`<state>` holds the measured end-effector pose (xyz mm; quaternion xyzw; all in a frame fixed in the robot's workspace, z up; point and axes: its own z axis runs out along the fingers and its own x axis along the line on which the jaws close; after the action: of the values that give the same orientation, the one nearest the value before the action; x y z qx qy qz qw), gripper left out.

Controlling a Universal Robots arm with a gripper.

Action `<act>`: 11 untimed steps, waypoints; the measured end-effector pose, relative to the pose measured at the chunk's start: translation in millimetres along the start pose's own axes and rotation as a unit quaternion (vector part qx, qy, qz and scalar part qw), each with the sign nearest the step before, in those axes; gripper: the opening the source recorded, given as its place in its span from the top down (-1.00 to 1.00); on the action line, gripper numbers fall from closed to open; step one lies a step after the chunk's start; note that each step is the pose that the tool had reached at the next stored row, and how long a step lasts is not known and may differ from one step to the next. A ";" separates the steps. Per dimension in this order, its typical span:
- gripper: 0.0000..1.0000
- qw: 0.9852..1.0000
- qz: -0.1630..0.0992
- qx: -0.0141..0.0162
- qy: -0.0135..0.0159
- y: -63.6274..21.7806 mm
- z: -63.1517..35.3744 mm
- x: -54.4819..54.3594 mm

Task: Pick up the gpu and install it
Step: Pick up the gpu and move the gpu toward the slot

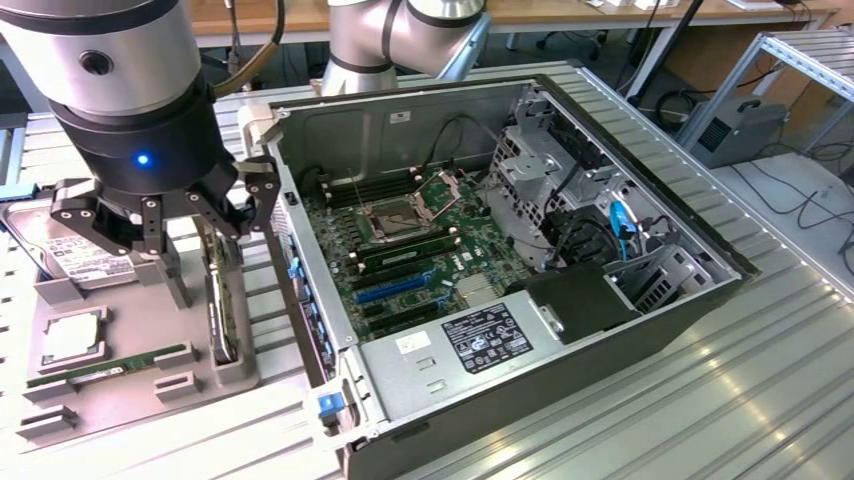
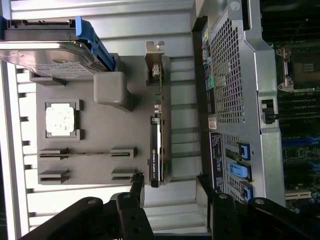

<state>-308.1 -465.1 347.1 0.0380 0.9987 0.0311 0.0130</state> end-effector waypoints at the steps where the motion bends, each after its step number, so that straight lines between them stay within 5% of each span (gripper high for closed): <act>1: -0.08 1.000 0.000 0.000 0.000 0.0 0.3 0.0; 11: -0.08 1.000 0.000 0.000 0.000 -0.1 2.1 0.0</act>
<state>-308.1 -465.1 344.9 0.0380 0.9987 0.0312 0.0131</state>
